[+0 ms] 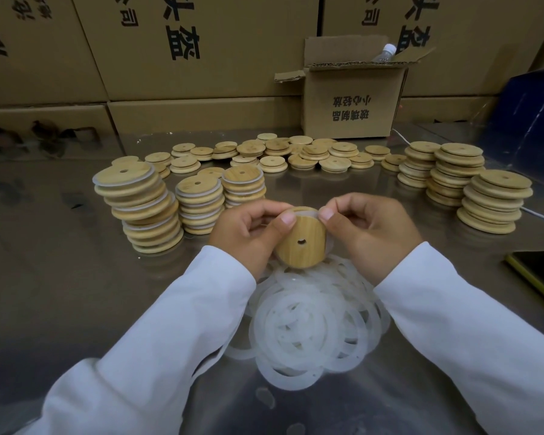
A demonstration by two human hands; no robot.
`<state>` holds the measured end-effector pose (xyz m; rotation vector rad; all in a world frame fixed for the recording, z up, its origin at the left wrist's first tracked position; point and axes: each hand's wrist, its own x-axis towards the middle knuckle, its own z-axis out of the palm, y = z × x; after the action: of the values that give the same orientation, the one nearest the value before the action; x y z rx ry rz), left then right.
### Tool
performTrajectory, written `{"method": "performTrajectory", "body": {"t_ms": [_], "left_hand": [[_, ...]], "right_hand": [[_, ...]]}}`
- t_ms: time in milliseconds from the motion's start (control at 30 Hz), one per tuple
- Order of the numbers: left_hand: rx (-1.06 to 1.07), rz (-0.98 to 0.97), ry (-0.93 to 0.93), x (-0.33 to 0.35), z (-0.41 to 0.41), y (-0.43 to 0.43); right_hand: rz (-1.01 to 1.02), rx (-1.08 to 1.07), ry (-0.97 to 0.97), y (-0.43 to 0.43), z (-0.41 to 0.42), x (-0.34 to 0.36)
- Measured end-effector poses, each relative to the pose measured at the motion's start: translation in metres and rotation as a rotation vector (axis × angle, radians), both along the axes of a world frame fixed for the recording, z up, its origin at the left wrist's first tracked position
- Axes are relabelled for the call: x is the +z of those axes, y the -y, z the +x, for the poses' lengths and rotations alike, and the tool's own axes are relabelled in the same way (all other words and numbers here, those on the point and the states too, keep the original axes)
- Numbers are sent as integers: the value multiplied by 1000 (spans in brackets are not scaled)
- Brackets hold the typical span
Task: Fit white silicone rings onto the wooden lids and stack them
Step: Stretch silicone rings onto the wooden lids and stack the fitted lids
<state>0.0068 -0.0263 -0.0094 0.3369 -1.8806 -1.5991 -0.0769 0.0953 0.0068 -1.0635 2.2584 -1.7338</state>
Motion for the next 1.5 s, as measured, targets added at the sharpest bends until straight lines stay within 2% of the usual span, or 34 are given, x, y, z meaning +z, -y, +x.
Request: {"method": "performTrajectory", "body": {"t_ms": [233,500,633,800,833,933,1000,1500], "left_hand": [[19,38,0,4,1,3],[40,-104,-112,3,2,3],[34,-67,-108,0,1,5],[40,-59,-116,-3,0,7],[39,-66,-116,-3,0,8],[51,-68,-116,-3,0,9],[66,-56,-116,-3,0,11],[138,-52,-57,-1,0,9]], "right_hand": [[20,-23,-31,1,1,0],[-91,-62,-83,-2,5,3],[-115,86,39,-3,6,8],[-23,186,370,-7,-3,11],[-8,178,359,-8,-4,11],[84,129,137,-9,-5,8],[134,101,65,-9,-4,6],[176,-39,-75,-3,-2,-2]]}}
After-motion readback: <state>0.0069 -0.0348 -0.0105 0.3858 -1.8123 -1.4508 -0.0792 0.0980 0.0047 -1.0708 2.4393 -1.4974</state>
